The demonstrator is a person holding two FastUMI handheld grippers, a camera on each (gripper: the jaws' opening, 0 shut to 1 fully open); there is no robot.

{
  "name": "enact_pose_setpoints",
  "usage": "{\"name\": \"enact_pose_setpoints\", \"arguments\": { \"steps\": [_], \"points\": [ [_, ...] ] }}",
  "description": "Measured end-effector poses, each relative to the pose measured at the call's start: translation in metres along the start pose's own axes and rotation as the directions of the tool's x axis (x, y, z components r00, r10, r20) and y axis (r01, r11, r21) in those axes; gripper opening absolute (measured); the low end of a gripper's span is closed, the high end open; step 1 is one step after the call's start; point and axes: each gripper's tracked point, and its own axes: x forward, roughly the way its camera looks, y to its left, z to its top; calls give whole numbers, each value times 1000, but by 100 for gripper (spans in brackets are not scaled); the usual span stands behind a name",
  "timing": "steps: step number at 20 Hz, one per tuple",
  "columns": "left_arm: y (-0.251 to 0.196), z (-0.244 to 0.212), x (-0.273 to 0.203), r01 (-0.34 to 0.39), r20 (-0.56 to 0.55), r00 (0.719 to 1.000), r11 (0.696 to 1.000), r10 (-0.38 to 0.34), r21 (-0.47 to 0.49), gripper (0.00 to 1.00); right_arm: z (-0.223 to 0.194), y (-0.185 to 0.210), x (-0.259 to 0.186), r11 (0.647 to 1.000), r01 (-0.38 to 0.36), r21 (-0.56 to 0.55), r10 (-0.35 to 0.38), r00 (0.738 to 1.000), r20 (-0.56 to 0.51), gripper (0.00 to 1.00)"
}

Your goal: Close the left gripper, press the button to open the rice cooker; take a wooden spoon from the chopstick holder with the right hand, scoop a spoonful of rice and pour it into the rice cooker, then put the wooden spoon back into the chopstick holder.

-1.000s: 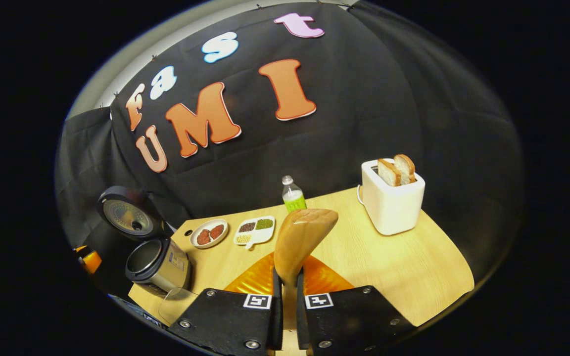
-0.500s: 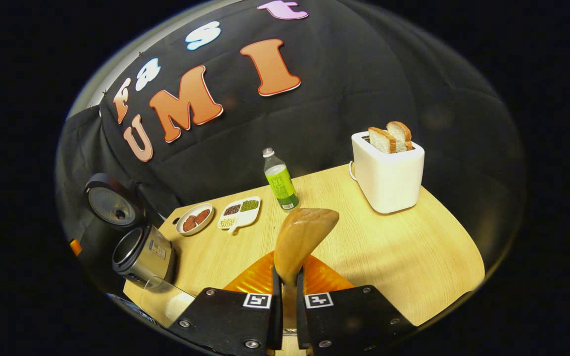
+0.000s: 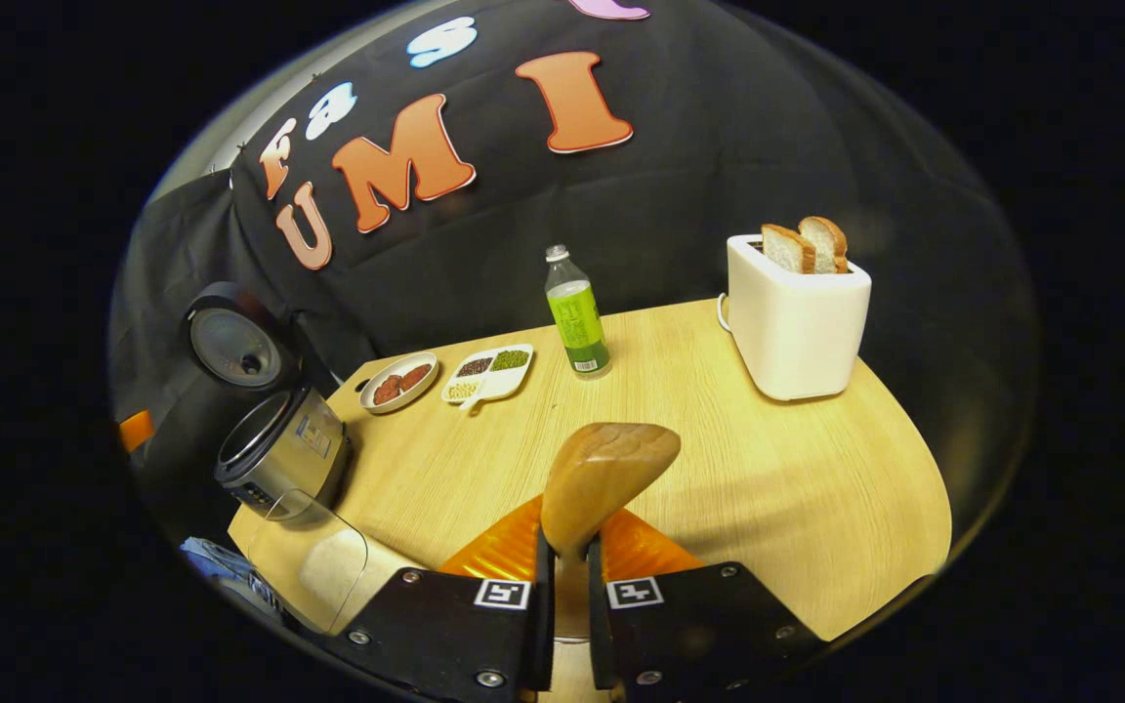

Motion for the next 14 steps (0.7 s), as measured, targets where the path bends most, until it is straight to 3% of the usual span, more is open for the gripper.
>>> {"name": "enact_pose_setpoints", "arguments": {
  "steps": [1,3,5,8,11,14],
  "points": [
    [2,7,3,5,9,1000,1000,-5,14,91,-3,-4,-2,1000,7,7,-7,1000,-21,16],
    [15,22,11,20,19,1000,999,-21,25,98,-14,-15,-5,999,32,27,-29,996,-87,20],
    [36,41,25,42,31,999,999,-41,-30,88,-4,-22,-7,998,41,49,-37,997,-75,25],
    [84,79,48,37,62,998,995,-31,-95,89,12,-34,-23,993,115,33,-114,993,-32,35],
    [133,111,70,32,67,997,995,-25,-99,98,27,-39,-36,982,188,15,-188,982,-3,56],
    [173,146,87,20,102,995,994,-9,-107,99,44,-41,-49,968,249,-14,-249,968,30,65]
  ]
}}
